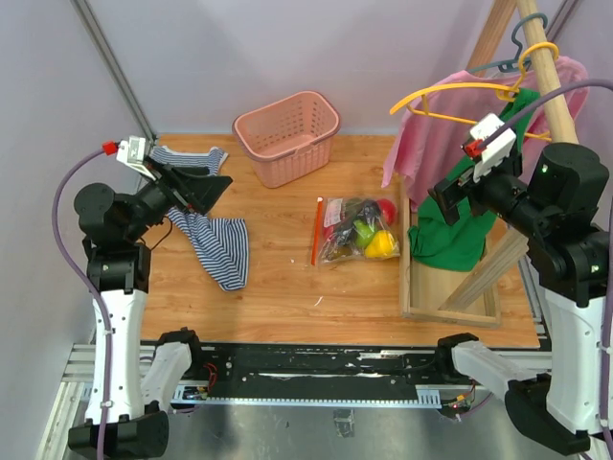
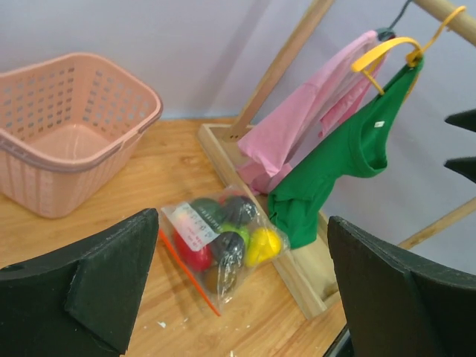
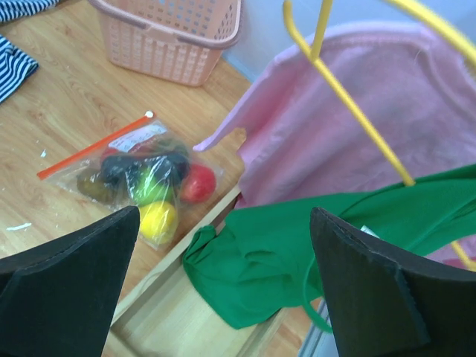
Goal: Open the zip-top bag and remove the fake food
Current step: Pick up the zipper food storage bag at the center of the board.
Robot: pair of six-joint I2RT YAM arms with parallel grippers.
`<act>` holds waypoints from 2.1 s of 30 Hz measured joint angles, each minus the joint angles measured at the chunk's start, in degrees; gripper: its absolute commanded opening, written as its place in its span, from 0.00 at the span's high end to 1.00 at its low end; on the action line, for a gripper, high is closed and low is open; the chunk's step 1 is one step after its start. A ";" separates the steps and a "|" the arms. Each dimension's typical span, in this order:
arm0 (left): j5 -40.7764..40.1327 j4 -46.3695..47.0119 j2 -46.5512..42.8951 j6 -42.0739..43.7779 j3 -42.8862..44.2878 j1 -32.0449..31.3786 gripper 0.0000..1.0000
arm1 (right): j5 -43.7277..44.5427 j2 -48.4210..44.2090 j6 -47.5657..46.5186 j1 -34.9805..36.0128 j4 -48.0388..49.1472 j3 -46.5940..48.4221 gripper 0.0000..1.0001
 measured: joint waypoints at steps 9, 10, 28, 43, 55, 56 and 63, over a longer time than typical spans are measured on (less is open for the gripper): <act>-2.21 -1.14 -2.64 1.18 -11.08 -1.11 0.01 | -0.26 -10.38 1.70 0.00 1.64 -14.86 0.02; -2.21 -1.11 -3.45 1.07 -12.87 -1.25 0.01 | -1.20 -11.72 1.46 -0.02 1.55 -16.90 0.02; -5.99 3.28 -20.50 -1.57 -36.11 -15.47 0.01 | -22.23 -24.87 -18.56 -0.11 -6.91 -42.23 0.02; -20.33 20.13 -7.34 -5.09 -44.17 -41.90 0.02 | 7.74 -32.96 -24.09 -0.50 0.79 -59.39 0.67; -21.14 24.92 -6.99 -6.10 -44.78 -42.27 0.02 | 23.10 -27.67 -27.96 -14.73 12.83 -63.10 0.78; -21.11 25.03 -6.99 -6.08 -44.78 -42.27 0.02 | 20.37 -26.14 -28.68 -19.06 13.16 -62.51 0.78; -21.07 25.79 -6.71 -6.01 -44.78 -42.27 0.04 | 5.18 -19.93 -33.86 -34.53 12.11 -58.49 0.54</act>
